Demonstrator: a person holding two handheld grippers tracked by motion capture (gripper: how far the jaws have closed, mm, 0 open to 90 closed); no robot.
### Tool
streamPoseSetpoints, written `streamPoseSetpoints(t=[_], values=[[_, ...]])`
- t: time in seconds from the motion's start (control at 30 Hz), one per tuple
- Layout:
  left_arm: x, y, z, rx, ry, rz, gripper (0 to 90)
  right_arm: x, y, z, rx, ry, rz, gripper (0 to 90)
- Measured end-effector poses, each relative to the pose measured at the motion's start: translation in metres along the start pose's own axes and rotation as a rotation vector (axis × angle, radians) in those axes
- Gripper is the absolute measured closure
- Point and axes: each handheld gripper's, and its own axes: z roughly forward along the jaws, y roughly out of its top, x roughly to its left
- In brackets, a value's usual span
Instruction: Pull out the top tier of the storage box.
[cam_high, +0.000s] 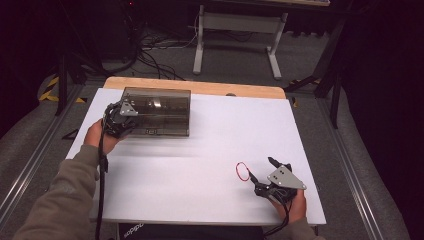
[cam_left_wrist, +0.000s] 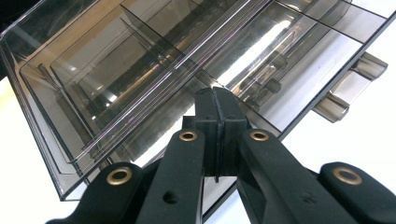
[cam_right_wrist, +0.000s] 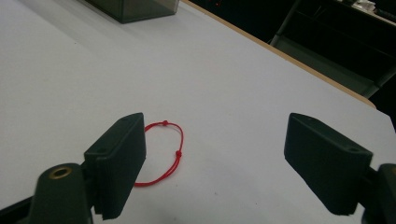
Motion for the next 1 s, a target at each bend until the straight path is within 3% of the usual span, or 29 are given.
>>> streamPoseSetpoints(t=[0.4,1.0], values=[[0.0002,-0.0042,-0.002,-0.015,-0.031,-0.027,89.7,-0.0007,-0.0008,-0.0005,0.006,0.004,0.003,21.7],[-0.0011,-0.0088,-0.0045,-0.034,-0.048,-0.029,89.7,-0.0018,-0.0014,0.0011,0.013,0.002,0.009,21.9]])
